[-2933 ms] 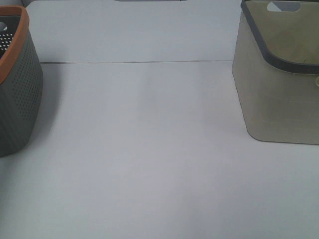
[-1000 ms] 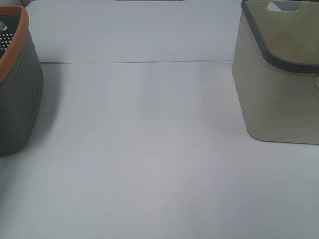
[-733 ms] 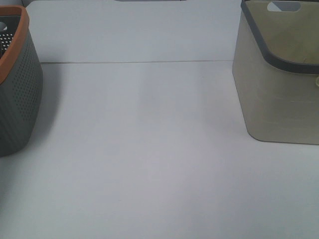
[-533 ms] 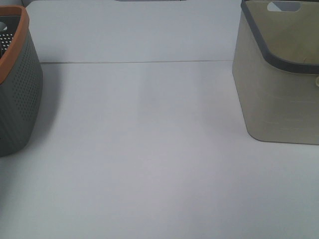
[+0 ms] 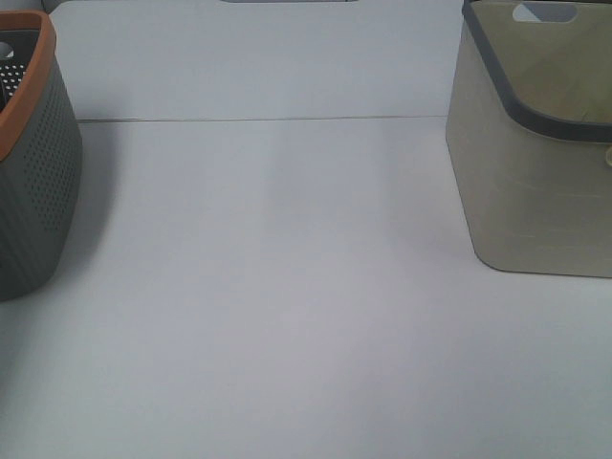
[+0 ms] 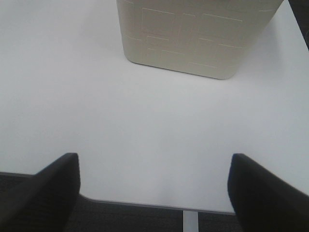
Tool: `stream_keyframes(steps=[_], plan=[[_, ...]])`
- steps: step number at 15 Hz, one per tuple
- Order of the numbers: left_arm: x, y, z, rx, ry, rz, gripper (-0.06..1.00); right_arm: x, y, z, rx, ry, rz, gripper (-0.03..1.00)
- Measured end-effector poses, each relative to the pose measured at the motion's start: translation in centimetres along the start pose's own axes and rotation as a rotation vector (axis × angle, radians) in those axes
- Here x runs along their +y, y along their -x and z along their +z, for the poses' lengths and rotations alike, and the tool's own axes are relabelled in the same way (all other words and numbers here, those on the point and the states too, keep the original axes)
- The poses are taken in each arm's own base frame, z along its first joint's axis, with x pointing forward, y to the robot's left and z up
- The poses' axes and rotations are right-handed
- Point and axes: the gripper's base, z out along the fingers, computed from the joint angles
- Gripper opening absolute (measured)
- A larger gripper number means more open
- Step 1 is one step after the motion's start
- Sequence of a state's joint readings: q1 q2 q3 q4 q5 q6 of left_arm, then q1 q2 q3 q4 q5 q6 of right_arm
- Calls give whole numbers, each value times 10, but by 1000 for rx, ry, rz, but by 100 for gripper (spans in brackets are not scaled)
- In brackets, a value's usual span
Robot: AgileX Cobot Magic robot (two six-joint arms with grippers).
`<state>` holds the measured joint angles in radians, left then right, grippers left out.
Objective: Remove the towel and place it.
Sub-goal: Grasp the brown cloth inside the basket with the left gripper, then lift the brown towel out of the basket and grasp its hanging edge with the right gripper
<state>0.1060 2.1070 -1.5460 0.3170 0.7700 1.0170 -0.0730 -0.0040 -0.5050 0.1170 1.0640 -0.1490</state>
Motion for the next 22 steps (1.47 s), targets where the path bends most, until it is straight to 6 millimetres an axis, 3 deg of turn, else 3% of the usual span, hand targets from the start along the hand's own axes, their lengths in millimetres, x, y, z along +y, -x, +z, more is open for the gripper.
stream_keyframes(steps=[2,9,10,14,17,20,22], plan=[[5,0,-22,-37,33,-33,2,0,0,0,0,0,0,73],[12,-15,-144,-225,159,-225,2,0,0,0,0,0,0,73],[12,-17,-154,-234,171,-249,2,0,0,0,0,0,0,73],[4,-31,-203,-279,237,-314,2,0,0,0,0,0,0,73],[-6,-47,-260,-344,361,-334,2,0,0,0,0,0,0,73],[-28,-62,-313,-434,446,-320,2,0,0,0,0,0,0,73],[-38,-67,-335,-501,471,-330,2,0,0,0,0,0,0,73]])
